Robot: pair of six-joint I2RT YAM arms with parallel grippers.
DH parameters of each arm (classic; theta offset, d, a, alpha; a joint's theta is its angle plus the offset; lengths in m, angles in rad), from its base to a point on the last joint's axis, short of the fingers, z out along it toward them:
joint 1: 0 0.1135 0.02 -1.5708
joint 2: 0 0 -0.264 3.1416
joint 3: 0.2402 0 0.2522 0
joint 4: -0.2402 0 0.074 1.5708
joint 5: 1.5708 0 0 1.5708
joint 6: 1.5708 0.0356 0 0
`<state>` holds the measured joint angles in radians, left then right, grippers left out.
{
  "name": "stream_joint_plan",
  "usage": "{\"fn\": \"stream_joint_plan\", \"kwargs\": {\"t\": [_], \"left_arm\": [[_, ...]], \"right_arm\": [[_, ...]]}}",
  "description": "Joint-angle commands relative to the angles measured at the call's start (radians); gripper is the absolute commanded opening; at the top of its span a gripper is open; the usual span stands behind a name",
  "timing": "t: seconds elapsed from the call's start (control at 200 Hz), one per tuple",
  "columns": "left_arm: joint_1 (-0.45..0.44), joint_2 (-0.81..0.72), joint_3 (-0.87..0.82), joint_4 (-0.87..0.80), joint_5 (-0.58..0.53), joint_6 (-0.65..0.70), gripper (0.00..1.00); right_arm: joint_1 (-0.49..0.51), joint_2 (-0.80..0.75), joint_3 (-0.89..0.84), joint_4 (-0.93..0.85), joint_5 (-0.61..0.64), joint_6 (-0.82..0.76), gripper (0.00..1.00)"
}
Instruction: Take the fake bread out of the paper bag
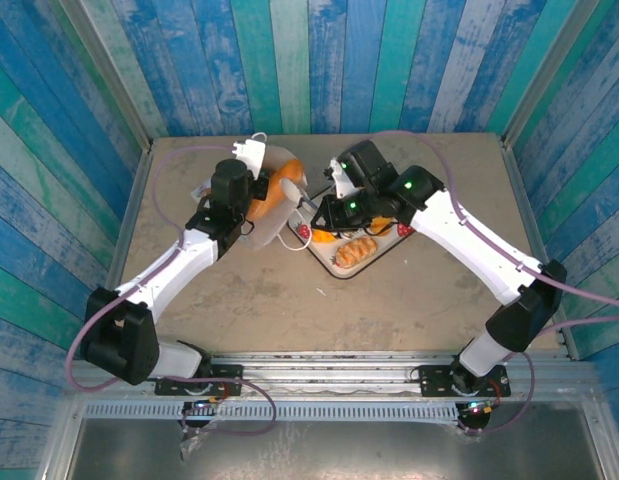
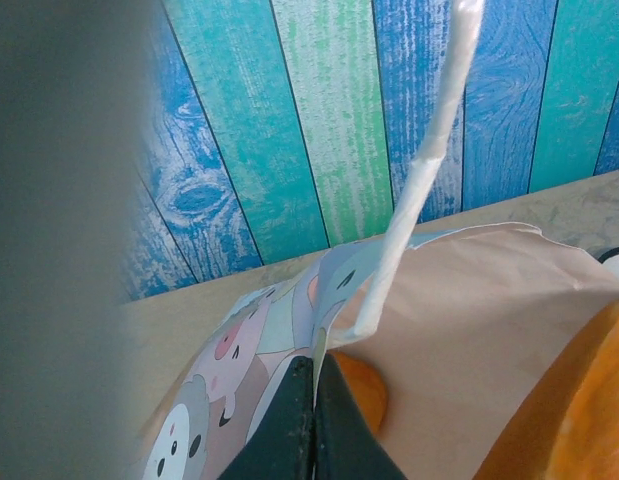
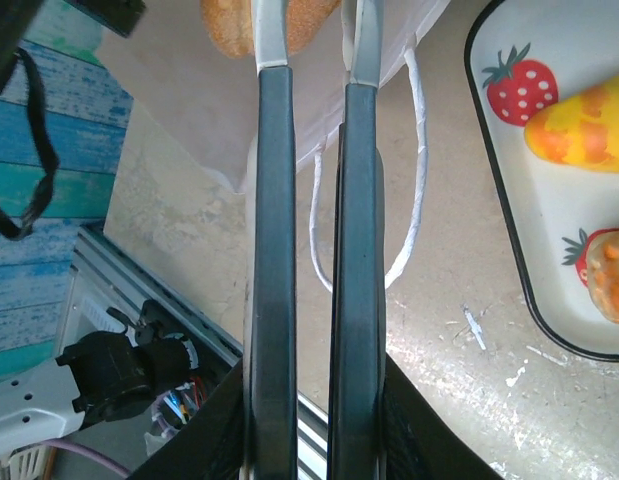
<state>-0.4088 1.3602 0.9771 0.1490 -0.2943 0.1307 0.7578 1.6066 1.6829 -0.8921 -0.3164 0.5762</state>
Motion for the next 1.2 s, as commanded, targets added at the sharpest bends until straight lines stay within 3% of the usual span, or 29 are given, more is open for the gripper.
{"fn": "stream_joint_plan", "kwargs": {"t": [0.0, 0.581, 0.982, 1.197], "left_arm": [[-0.001, 0.031, 0.028, 0.022, -0.017, -0.014, 0.0], [-0.001, 0.062, 0.046, 0.001, -0.1, -0.03, 0.0], [-0.001, 0.059, 0.047, 0.02, -0.078, -0.036, 0.0], [-0.001, 0.049, 0.048, 0.014, -0.072, -0.04, 0.0]], "right_arm": [[0.004, -0.028, -0.011, 0.01, 0.025, -0.018, 0.01], [-0.016, -0.155, 0.018, -0.165, 0.127, -0.067, 0.0], [-0.151, -0.257, 0.051, -0.304, 0.089, -0.108, 0.01], [-0.285, -0.292, -0.009, -0.385, 0.021, -0.147, 0.0]]}}
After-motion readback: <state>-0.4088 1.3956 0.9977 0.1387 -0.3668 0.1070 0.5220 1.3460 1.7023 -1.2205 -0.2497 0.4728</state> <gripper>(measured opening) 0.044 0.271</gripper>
